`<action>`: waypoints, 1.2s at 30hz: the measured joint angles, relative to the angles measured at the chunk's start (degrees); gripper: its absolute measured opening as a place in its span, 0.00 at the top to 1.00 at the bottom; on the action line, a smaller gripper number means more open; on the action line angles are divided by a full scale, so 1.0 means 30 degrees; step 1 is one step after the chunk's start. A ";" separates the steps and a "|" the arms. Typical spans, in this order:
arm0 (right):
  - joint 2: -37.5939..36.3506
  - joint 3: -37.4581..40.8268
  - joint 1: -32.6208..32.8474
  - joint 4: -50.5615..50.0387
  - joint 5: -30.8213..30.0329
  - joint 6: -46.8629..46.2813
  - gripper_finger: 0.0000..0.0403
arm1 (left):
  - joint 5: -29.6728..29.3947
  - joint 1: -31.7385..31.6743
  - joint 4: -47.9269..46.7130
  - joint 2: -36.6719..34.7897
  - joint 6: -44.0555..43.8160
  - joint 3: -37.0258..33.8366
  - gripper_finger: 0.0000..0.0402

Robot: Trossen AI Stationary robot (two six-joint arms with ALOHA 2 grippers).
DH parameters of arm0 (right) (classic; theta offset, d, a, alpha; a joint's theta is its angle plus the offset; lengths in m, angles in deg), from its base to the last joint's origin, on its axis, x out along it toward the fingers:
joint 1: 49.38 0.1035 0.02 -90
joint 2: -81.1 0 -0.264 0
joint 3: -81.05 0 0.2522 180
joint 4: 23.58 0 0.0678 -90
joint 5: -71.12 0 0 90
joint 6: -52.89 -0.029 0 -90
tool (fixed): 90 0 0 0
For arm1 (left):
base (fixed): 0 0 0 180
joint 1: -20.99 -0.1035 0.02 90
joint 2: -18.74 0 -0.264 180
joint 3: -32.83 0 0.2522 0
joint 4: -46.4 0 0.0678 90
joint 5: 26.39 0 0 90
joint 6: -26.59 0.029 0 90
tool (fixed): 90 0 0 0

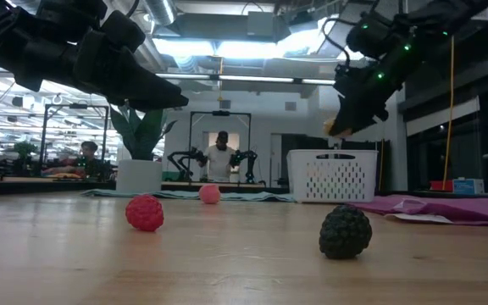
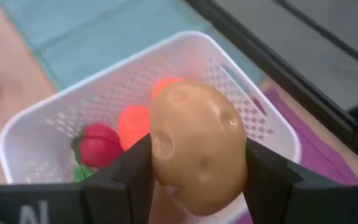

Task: Pick and placing Produce into tupperware
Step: Put the brown potato into the white container, then put the orange peach into the white container

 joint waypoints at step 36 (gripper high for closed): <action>0.5793 -0.2253 -0.0223 -0.0069 0.0721 0.1693 0.13 | 0.0000 0.0007 -0.0409 0.0000 -0.0015 0.0000 0.36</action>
